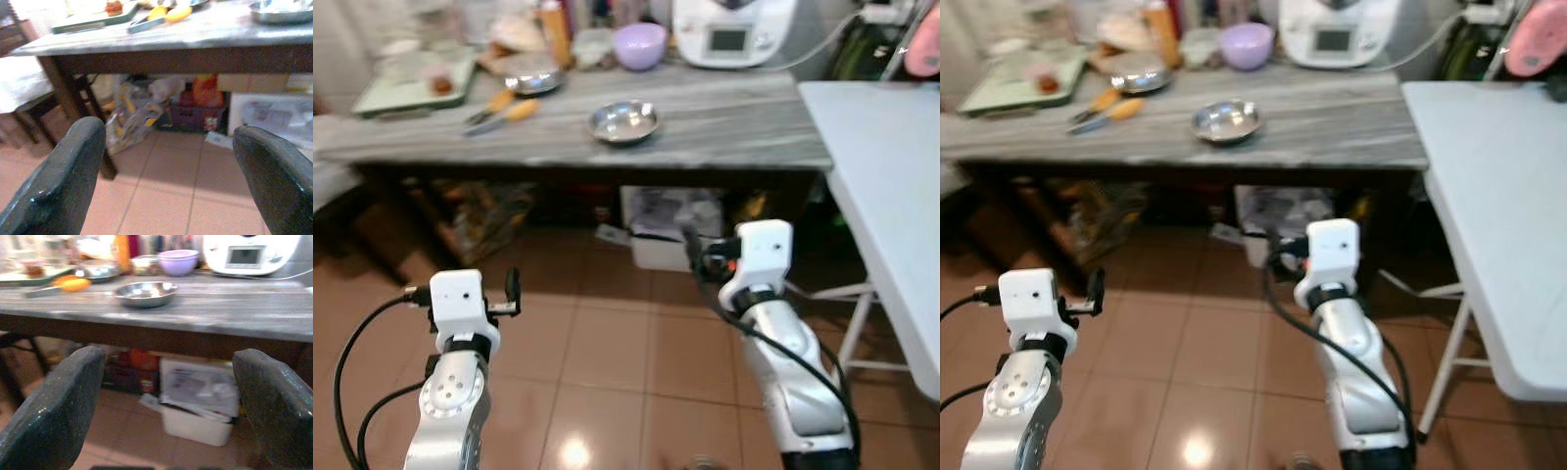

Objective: Setting the table

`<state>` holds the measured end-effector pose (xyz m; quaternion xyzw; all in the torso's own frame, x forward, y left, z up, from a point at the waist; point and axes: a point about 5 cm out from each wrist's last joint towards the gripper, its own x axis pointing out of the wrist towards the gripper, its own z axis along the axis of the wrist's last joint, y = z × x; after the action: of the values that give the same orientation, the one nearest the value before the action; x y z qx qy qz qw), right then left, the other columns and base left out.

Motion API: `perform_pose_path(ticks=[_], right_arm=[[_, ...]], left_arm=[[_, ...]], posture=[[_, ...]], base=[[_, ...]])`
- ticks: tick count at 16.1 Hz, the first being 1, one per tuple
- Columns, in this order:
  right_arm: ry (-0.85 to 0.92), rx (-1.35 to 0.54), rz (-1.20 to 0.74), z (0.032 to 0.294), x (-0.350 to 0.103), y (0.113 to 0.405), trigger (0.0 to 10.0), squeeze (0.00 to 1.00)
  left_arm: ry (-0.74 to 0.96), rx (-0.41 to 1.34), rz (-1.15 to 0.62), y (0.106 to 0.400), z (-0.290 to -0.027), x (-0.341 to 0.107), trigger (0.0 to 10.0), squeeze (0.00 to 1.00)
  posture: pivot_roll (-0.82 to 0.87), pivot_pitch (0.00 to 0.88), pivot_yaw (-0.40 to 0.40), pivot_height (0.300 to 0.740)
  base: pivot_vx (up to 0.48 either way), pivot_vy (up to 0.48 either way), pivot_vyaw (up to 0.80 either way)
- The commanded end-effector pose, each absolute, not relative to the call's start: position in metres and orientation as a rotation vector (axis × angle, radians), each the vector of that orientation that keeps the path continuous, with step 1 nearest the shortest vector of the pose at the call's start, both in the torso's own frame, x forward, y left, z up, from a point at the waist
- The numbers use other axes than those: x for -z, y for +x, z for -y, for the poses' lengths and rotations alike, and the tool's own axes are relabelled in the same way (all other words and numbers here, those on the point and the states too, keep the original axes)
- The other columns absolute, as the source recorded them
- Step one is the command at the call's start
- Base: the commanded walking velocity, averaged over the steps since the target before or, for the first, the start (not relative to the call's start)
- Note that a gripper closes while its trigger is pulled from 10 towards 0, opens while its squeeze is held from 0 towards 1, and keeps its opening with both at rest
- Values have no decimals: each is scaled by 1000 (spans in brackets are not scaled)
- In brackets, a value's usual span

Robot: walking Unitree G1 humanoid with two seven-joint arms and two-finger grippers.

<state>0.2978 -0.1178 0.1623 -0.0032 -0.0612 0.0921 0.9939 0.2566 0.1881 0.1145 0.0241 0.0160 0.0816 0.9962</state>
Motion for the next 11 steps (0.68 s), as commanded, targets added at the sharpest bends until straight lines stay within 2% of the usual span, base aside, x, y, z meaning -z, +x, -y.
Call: perform_pose_path(ticks=[1,4,6,11], right_arm=[[2,-172,102,121,-158,298,10000,0],[20,-228,89,120,-156,297,10000,0],[20,-175,37,127,-148,300,10000,0],[-54,-179,81,126,-151,306,10000,0]], left_arm=[[57,-155,-31,256,-187,-114,10000,0],[42,-121,-15,256,-182,-116,10000,0],[34,-107,-1,256,-181,-118,10000,0],[46,-61,23,257,-178,-122,10000,0]], posture=[[-233,116,108,740],[-234,115,106,740],[-230,115,105,740],[-226,109,106,740]], base=[[0,0,0],[0,0,0],[0,0,0],[0,0,0]])
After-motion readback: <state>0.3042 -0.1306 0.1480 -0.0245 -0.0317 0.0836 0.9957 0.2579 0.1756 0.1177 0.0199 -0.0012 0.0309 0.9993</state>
